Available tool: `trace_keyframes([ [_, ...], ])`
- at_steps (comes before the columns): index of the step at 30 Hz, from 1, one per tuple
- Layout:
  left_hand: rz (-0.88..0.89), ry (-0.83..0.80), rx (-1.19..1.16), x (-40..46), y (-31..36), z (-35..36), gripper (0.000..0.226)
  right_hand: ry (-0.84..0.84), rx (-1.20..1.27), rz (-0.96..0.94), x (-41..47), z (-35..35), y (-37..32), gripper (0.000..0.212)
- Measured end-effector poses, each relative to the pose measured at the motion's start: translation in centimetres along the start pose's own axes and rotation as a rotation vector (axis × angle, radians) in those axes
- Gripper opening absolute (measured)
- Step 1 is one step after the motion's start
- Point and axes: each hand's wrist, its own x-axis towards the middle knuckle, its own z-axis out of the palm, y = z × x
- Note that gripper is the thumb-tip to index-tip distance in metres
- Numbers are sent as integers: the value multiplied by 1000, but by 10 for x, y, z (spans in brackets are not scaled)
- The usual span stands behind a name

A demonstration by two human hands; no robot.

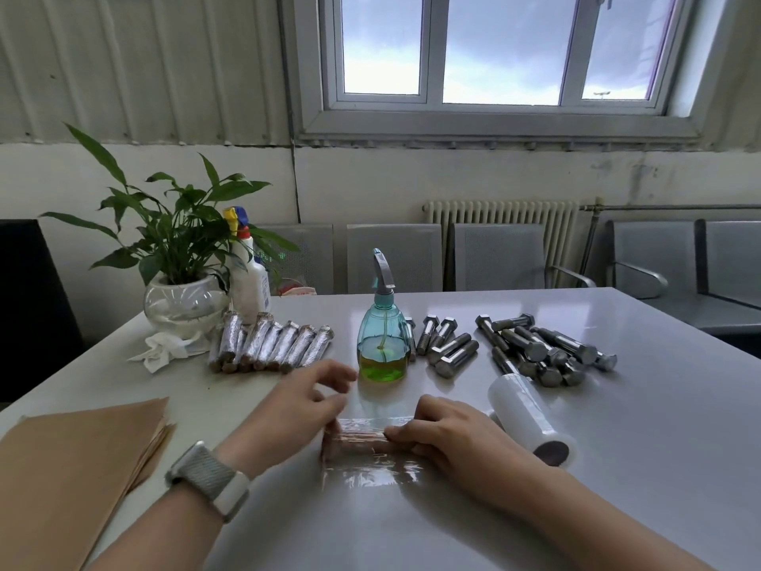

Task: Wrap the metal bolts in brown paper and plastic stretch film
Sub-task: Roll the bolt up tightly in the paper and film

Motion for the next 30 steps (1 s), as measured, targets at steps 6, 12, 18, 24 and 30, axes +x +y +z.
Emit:
trace_keyframes([
  [6,-67,-113,162,-13,-35,-22,9,17,27,6,0,1,1,27],
  [12,-23,-116,373,-11,-37,-12,33,11,22,27,1,5,4,31],
  [18,19,-128,555,-9,-30,-8,31,9,1,43,-1,6,6,28],
  [24,51,-35,82,7,-3,0,48,19,34,134,-5,4,4,15],
  [30,145,158,-280,23,21,59,16,30,-22,188,-7,5,-4,21],
])
